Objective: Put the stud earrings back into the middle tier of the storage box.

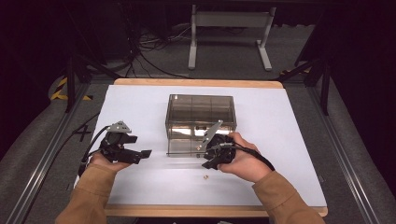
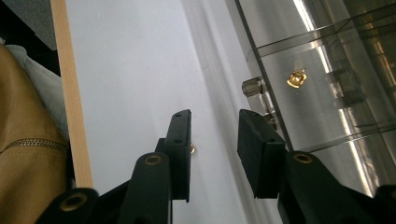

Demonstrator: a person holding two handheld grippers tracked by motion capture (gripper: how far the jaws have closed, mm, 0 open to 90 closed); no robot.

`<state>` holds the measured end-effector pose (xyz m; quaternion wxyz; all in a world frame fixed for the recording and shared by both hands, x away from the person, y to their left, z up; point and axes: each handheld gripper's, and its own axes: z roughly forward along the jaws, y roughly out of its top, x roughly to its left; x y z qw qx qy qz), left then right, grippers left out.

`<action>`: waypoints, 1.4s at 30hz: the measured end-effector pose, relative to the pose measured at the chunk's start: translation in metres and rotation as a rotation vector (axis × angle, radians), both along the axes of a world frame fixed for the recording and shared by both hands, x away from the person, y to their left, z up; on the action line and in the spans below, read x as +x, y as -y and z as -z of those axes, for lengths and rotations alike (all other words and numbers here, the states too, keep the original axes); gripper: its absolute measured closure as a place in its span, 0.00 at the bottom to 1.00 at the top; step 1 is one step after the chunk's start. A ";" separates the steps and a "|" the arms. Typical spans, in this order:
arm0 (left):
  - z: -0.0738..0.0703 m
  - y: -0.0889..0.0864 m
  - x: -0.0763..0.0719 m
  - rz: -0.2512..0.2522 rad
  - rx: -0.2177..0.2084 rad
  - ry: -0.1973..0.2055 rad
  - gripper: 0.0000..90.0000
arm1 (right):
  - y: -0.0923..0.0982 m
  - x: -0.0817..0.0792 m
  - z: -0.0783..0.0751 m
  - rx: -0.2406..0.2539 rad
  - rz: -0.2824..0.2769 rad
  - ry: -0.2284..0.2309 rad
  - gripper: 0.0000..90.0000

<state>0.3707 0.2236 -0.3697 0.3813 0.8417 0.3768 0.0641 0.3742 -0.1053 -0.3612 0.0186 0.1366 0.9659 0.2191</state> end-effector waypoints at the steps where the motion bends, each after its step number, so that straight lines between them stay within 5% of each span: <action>1: 0.000 0.000 0.000 0.000 0.000 0.000 0.20 | 0.000 0.000 0.001 -0.005 -0.001 -0.001 0.74; 31: 0.000 0.000 0.000 0.000 0.003 0.000 0.20 | -0.014 -0.008 0.041 -0.100 -0.055 -0.062 0.71; 42: 0.000 0.000 0.000 0.001 0.002 -0.002 0.20 | -0.020 -0.012 0.052 -0.184 -0.107 -0.025 0.84</action>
